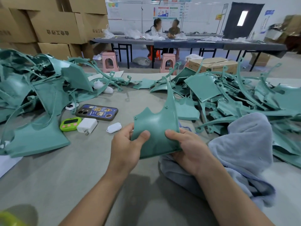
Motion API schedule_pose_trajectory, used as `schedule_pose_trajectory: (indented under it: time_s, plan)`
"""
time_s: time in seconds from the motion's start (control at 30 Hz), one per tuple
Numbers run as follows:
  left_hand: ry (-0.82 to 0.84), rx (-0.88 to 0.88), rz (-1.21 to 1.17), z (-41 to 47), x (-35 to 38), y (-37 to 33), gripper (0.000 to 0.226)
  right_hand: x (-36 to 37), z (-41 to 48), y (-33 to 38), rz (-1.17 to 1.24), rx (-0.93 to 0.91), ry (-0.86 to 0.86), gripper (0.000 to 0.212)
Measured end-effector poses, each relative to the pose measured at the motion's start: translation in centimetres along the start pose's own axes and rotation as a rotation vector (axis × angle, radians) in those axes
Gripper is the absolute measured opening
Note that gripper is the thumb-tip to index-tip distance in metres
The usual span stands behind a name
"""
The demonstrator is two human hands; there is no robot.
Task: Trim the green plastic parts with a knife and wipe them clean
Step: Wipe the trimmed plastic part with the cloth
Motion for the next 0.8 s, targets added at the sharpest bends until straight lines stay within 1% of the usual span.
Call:
schedule_pose_trajectory:
  time_s: [0.07,0.23,0.33,0.4,0.5,0.57,0.7,0.8]
  plan:
    - [0.034,-0.01,-0.107,0.1,0.2,-0.3,0.022,-0.2,0.0,0.3,-0.026,-0.028,0.011,0.023]
    - [0.007,-0.058,-0.27,-0.4,0.5,-1.3,0.017,0.6,-0.6,1.6,-0.238,-0.175,-0.035,0.018]
    - [0.038,-0.095,-0.374,-0.5,0.3,-3.1,0.028,1.9,-2.0,3.5,-0.38,-0.236,-0.064,0.014]
    - [0.05,-0.149,-0.445,-0.9,0.2,-4.6,0.035,2.3,-3.6,4.7,-0.399,-0.25,-0.052,0.016]
    - [0.156,-0.155,-0.5,-2.3,0.9,-7.7,0.036,2.0,-7.1,6.4,-0.404,-0.25,-0.009,0.019]
    - [0.239,-0.114,-0.492,-4.0,2.1,-9.8,0.033,0.9,-10.1,7.4,-0.387,-0.278,-0.031,0.02]
    - [0.345,-0.041,-0.457,-8.9,6.6,-13.3,0.028,-3.2,-18.1,8.8,-0.397,-0.408,-0.136,0.023]
    - [0.487,0.009,-0.438,-14.2,11.1,-14.9,0.025,-7.0,-25.9,9.1,-0.403,-0.475,-0.251,0.042]
Point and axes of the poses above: each hand's wrist, its own z-axis towards the middle knuckle, its own x-axis out of the palm, y = z × x, the point moved 2 cm from there along z, towards the middle knuckle, and after that the axes turned 5 degrees about z, right-handed, at the moved point
